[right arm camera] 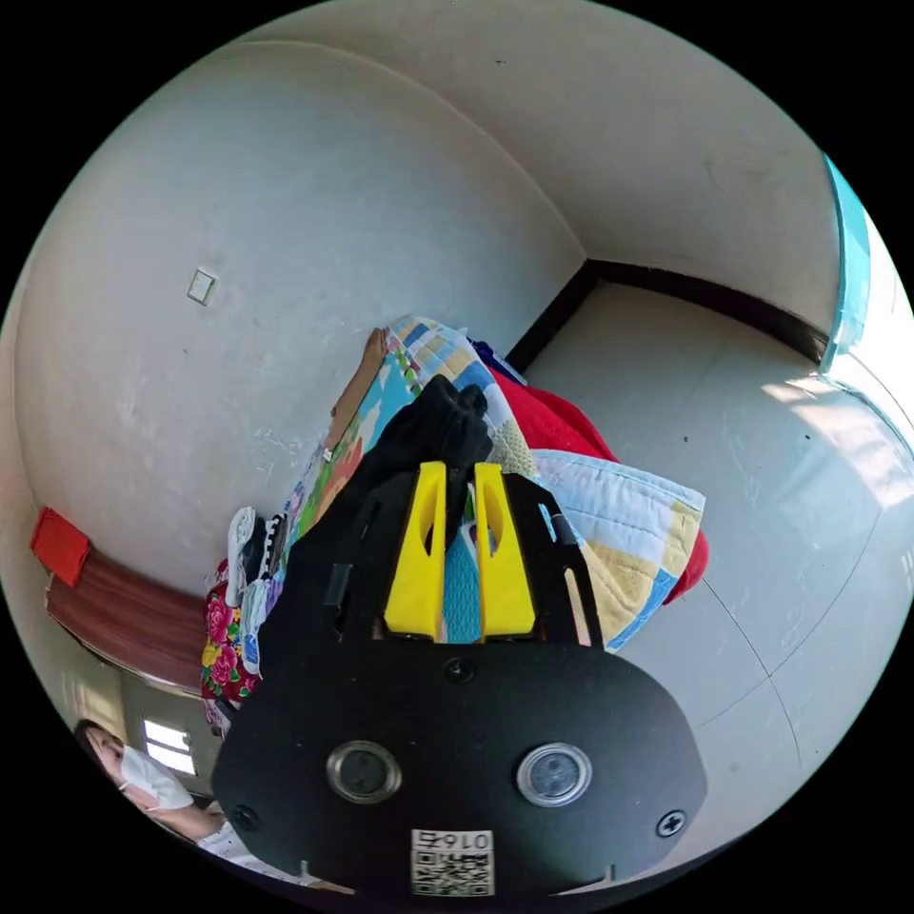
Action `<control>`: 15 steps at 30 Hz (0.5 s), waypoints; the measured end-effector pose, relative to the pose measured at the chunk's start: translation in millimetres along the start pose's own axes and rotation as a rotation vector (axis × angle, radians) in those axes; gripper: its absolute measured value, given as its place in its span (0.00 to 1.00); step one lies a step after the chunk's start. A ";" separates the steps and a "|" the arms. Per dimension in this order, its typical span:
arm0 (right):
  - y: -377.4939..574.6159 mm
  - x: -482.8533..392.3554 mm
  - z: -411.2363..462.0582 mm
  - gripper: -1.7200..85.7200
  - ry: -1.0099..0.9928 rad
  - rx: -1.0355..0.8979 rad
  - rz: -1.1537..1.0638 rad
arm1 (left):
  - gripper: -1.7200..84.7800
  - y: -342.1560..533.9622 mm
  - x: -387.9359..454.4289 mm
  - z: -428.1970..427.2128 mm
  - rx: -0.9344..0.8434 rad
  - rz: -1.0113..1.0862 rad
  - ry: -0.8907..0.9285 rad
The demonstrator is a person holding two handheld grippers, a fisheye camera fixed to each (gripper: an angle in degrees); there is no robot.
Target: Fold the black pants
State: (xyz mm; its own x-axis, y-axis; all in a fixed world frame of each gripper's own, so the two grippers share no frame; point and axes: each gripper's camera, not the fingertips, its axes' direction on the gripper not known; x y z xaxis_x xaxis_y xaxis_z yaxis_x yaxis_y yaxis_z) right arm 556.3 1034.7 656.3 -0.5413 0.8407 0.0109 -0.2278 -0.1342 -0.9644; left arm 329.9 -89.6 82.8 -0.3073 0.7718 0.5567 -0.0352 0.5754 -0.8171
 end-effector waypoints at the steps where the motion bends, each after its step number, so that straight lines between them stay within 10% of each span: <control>1: -0.1 -5.5 -6.5 0.08 -0.009 0.028 -0.020 | 0.01 3.1 -4.7 -9.7 0.025 -0.019 -0.025; 15: 21.4 8.5 40.0 0.08 0.204 -0.036 0.013 | 0.01 25.4 -61.5 -51.5 0.123 -0.244 -0.412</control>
State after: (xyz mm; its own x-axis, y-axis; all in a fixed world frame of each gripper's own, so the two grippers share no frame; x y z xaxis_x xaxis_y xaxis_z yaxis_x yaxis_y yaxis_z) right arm 514.5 1018.0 646.3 -0.3683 0.9283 -0.0513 -0.1910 -0.1295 -0.9730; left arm 396.9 -108.6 35.6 -0.6254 0.4333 0.6489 -0.2576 0.6704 -0.6959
